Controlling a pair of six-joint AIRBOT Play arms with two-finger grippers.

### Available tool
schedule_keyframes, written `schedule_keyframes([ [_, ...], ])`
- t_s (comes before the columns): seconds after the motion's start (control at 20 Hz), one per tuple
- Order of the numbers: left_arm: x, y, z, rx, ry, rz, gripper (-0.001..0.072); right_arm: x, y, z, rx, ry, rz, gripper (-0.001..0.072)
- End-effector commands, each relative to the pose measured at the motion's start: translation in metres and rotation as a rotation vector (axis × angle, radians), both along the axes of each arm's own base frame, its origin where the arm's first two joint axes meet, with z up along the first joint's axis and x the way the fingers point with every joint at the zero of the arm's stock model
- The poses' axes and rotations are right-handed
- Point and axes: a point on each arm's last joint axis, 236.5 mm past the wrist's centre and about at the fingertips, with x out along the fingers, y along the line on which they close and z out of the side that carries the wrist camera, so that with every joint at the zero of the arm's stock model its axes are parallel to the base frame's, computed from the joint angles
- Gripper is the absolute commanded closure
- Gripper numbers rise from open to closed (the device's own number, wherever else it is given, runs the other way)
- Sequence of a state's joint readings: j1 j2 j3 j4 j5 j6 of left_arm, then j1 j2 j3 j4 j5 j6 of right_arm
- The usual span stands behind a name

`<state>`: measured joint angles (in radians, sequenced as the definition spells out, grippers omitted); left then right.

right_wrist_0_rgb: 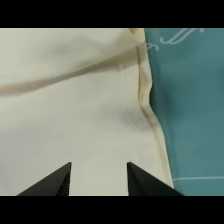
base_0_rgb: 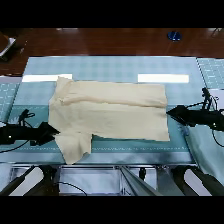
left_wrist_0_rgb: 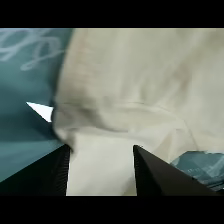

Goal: Fold the shirts.

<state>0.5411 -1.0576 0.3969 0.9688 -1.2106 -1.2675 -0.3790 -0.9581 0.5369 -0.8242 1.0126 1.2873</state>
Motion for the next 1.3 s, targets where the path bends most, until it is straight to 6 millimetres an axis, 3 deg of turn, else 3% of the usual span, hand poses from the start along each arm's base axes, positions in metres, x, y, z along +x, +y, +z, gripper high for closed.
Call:
schedule_keyframes([
  [0.0, 0.003, -0.012, -0.017, 0.046, -0.032, -0.025, 0.0229, 0.007, -0.024, 0.002, -0.024, -0.014, -0.086, 0.0302],
  [0.05, 0.001, -0.017, -0.017, 0.049, -0.035, -0.059, 0.0429, 0.003, -0.040, 0.001, -0.041, 0.001, -0.108, 0.0302],
  [0.1, 0.000, -0.021, -0.016, 0.047, -0.043, -0.090, 0.0676, -0.009, -0.051, -0.003, -0.056, 0.043, -0.113, 0.0302],
  [0.2, -0.003, -0.025, -0.015, 0.034, -0.037, -0.111, 0.0680, -0.047, -0.061, -0.022, -0.086, 0.206, -0.106, 0.0302],
  [0.3, -0.004, -0.026, -0.014, 0.028, -0.033, -0.116, 0.0680, -0.077, -0.043, -0.038, -0.063, 0.322, -0.055, 0.0302],
  [0.45, -0.005, -0.026, -0.014, 0.028, -0.033, -0.116, 0.0680, -0.103, -0.010, -0.054, -0.035, 0.397, 0.052, 0.0302],
  [0.55, -0.005, -0.026, -0.014, 0.027, -0.032, -0.116, 0.0680, -0.112, 0.000, -0.062, -0.035, 0.419, 0.078, 0.0302],
  [0.95, -0.005, -0.027, -0.014, 0.025, -0.030, -0.117, 0.0679, -0.100, 0.008, -0.070, 0.000, 0.408, 0.051, 0.0302],
  [1.05, -0.005, -0.027, -0.013, 0.022, -0.032, -0.115, 0.0680, -0.084, 0.019, -0.071, 0.063, 0.360, 0.046, 0.0318],
  [1.1, -0.004, -0.027, -0.013, 0.023, -0.033, -0.115, 0.0680, -0.072, 0.023, -0.069, 0.094, 0.319, 0.047, 0.0427],
  [1.15, -0.002, -0.026, -0.012, 0.026, -0.040, -0.115, 0.0679, -0.062, 0.026, -0.065, 0.112, 0.279, 0.058, 0.0596],
  [1.2, 0.004, -0.024, -0.007, 0.030, -0.054, -0.118, 0.0679, -0.051, 0.028, -0.057, 0.123, 0.233, 0.086, 0.0692],
  [1.25, 0.013, -0.021, 0.000, 0.034, -0.075, -0.125, 0.0680, -0.044, 0.028, -0.048, 0.121, 0.209, 0.109, 0.0692],
])
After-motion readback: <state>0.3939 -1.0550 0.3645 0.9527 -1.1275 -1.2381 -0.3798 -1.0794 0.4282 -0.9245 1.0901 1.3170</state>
